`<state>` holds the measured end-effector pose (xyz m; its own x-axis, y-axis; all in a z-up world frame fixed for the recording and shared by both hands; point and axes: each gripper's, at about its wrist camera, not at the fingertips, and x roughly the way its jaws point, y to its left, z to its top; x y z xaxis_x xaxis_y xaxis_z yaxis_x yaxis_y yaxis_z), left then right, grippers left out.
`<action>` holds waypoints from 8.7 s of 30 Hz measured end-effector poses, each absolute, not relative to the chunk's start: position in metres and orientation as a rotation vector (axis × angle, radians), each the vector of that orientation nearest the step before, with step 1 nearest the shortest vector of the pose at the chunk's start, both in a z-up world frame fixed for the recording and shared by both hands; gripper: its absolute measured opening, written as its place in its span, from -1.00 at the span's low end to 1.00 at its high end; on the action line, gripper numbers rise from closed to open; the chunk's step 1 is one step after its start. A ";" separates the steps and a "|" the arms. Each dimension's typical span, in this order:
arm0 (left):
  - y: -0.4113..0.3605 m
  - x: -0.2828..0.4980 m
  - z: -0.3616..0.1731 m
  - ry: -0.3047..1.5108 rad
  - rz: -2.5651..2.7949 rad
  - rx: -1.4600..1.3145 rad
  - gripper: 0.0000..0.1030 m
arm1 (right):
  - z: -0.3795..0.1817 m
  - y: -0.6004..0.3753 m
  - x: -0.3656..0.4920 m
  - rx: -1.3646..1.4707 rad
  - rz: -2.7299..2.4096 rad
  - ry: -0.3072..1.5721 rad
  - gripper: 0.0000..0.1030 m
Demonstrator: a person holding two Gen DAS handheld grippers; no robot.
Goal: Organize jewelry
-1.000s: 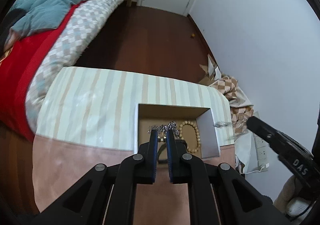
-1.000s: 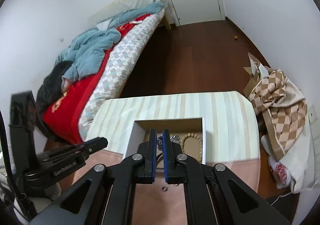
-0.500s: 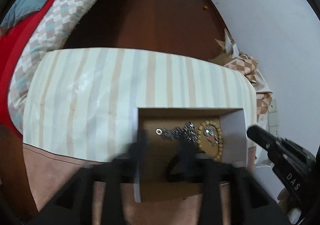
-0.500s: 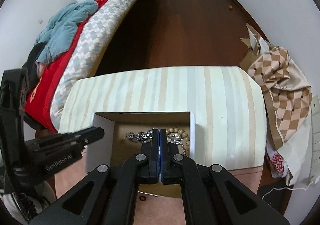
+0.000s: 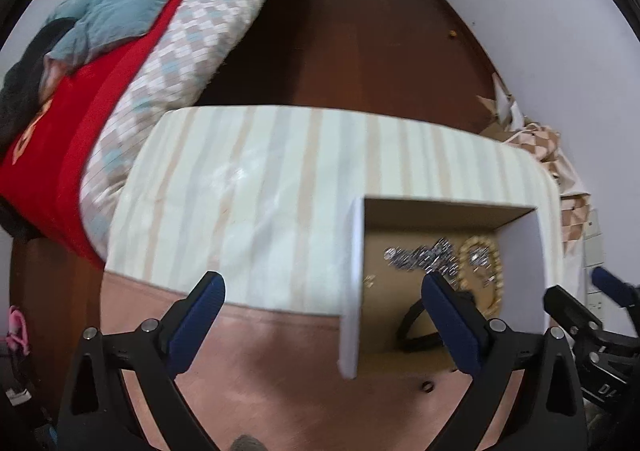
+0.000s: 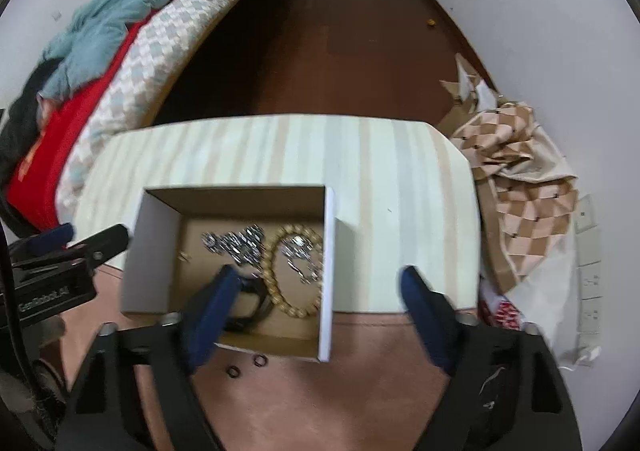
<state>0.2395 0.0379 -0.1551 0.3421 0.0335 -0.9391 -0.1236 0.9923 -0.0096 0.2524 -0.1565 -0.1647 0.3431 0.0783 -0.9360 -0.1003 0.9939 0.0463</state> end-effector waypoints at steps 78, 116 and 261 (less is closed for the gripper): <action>-0.028 0.138 -0.222 1.256 0.136 -0.021 0.95 | -0.243 -0.193 0.131 0.120 0.061 1.108 -0.75; -0.058 0.123 -0.190 1.116 -0.048 -0.014 -0.95 | -0.181 -0.204 0.117 0.121 0.051 0.980 -0.75; 0.004 0.036 0.045 0.847 0.071 -0.054 0.99 | 0.061 -0.185 0.026 -0.013 -0.005 0.806 1.00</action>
<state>0.0363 0.0041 0.0447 0.6604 0.0410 -0.7498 -0.0837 0.9963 -0.0192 0.0260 -0.1851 0.0605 0.6926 -0.0095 -0.7213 -0.0007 0.9999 -0.0138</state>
